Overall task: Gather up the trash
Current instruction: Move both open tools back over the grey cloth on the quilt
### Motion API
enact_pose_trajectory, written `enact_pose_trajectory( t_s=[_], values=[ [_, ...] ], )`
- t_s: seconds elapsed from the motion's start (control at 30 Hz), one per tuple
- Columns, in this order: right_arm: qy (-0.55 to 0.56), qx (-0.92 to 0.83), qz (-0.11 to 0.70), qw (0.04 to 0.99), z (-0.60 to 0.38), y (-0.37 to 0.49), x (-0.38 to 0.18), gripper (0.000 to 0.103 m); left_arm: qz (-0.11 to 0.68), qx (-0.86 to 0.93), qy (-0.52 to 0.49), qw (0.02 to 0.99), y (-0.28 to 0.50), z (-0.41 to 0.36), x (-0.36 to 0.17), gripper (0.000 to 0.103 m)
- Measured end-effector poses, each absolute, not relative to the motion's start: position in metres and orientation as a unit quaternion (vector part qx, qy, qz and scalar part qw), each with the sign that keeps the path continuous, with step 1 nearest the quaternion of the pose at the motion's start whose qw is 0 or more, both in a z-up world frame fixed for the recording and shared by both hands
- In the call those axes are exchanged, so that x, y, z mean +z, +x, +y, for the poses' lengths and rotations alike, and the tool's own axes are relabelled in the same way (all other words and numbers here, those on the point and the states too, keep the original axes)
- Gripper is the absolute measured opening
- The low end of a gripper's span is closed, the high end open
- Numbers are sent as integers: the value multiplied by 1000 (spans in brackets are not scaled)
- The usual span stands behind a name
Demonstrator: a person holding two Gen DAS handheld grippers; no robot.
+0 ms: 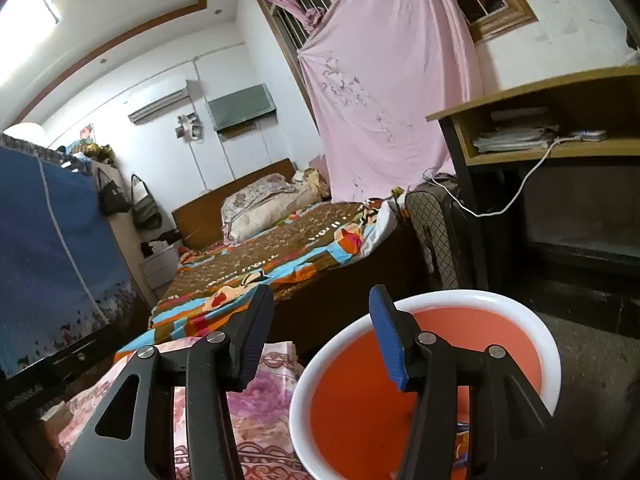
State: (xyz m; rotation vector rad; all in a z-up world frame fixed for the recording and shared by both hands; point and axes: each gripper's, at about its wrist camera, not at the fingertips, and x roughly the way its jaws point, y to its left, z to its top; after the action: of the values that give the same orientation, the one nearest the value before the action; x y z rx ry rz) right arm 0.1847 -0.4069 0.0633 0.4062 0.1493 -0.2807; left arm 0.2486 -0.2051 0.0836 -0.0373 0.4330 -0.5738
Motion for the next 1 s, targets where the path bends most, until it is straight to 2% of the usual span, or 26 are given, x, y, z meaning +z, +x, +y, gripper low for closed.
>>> enact_pose_trajectory(
  t_s=[0.07,0.13,0.2,0.3,0.37,0.4,0.43,1.0],
  values=[
    [196,-136,67,969,-401,185,65,58,206,-270,-20,940,247,-197,84,50],
    [189,-128,58,972,-393,184,68,70,196,-256,-21,946,245,-188,86,54],
    [183,-122,52,974,-386,184,70,72,186,-242,-23,952,242,-178,87,59],
    [173,-111,41,978,-375,184,73,80,166,-224,-33,960,236,-163,88,73],
    [167,-102,30,980,-368,183,74,89,143,-205,-50,967,230,-150,89,90],
    [164,-100,25,981,-365,183,75,98,133,-196,-57,970,228,-145,89,92],
    [161,-98,20,982,-361,183,76,103,119,-182,-67,974,225,-138,89,92],
    [95,-25,-53,994,-292,167,86,103,65,-69,-90,991,201,-52,72,92]
  ],
)
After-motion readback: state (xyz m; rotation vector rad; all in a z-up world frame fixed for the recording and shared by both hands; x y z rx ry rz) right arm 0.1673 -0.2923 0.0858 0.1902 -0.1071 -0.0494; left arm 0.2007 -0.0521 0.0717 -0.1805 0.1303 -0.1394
